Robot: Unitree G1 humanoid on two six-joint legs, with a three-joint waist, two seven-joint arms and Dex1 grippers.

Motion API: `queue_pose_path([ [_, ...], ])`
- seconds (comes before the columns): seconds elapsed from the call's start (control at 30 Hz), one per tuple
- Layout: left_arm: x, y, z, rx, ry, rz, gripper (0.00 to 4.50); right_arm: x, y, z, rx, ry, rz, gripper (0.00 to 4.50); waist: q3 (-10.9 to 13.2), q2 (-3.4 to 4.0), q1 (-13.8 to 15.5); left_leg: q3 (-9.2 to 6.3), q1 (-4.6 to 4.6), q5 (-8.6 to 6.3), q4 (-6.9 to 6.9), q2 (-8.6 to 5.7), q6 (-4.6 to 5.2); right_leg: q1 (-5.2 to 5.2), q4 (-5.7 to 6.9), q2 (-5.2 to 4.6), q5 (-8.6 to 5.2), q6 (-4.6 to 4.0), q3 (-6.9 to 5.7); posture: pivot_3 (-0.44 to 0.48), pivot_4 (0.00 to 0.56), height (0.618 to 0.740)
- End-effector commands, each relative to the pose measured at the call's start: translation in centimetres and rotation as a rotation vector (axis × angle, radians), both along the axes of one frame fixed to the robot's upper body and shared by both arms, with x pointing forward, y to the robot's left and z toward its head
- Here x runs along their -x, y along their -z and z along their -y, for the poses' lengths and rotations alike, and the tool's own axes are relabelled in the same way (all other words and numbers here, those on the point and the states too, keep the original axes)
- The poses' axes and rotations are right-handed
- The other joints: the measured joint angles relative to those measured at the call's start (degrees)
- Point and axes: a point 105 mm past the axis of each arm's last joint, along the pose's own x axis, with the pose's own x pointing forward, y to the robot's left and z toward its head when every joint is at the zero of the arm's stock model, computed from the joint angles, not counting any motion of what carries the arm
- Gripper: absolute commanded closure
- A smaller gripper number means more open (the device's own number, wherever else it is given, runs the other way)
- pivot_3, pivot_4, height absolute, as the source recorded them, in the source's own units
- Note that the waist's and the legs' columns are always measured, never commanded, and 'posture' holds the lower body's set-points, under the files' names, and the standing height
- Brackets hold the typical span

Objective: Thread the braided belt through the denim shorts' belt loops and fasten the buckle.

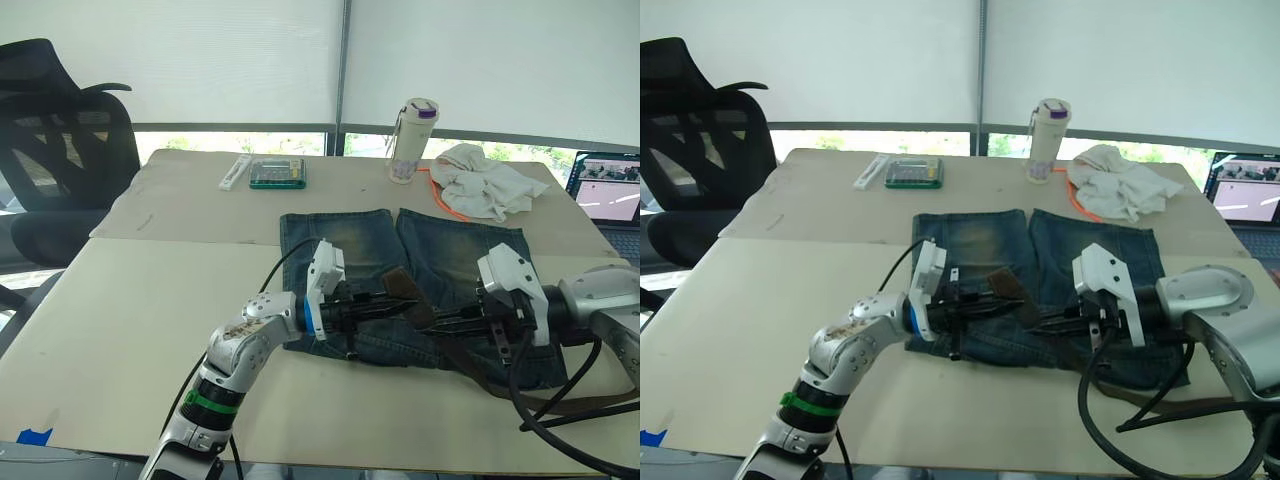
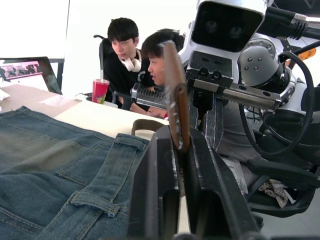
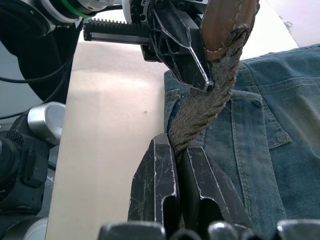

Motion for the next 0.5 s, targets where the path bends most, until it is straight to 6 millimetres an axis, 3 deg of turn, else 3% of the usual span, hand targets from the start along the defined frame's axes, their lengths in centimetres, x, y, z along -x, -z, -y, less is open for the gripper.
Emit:
queue_pose_path([
  [0.03,0.0,-1.1,0.7,0.033,0.027,0.000,4.50,-0.4,-1.6,0.5,-0.027,0.050,0.071,3.71,0.0,0.00,0.1,0.00,0.00,0.00,0.00,-0.01,0.00,0.00,0.00,0.00,0.00,0.00,0.00,0.000,0.150,0.740],
  [0.13,-0.5,-1.3,0.9,0.065,0.010,-0.041,4.50,-1.4,-2.9,1.9,-0.087,0.155,0.127,2.67,0.0,0.00,0.1,-0.01,-0.04,0.00,0.00,-0.02,0.01,0.00,-0.03,-0.01,0.00,0.00,0.00,0.000,0.150,0.740],
  [0.23,-2.3,-2.0,1.5,0.153,-0.075,-0.132,4.50,-2.6,-5.5,4.6,-0.246,0.333,0.194,1.62,0.0,-0.02,0.2,-0.02,-0.06,0.00,0.02,-0.03,0.01,0.00,-0.03,-0.02,0.00,0.00,-0.01,0.000,0.150,0.740],
  [0.33,-3.8,-3.3,2.0,0.309,-0.148,-0.283,4.50,-2.0,-7.8,5.6,-0.484,0.415,0.177,0.64,0.0,-0.03,0.2,-0.07,-0.13,0.00,0.07,-0.03,0.03,0.00,-0.03,-0.03,0.01,0.01,-0.03,0.000,0.150,0.740],
  [0.4,-4.5,-3.9,2.3,0.393,-0.177,-0.387,4.50,-1.1,-8.4,5.2,-0.618,0.414,0.129,0.02,0.0,-0.04,0.2,-0.12,-0.21,-0.01,0.07,0.01,0.04,-0.03,-0.04,-0.03,0.01,0.02,-0.04,0.000,0.150,0.740],
  [0.5,-5.3,-4.1,2.5,0.465,-0.204,-0.506,4.50,0.3,-8.6,3.6,-0.804,0.377,0.025,0.02,0.0,-0.03,-0.4,-0.19,-0.23,-0.01,0.02,0.07,0.04,-0.07,0.03,0.04,0.01,0.02,-0.01,0.000,0.150,0.740],
])
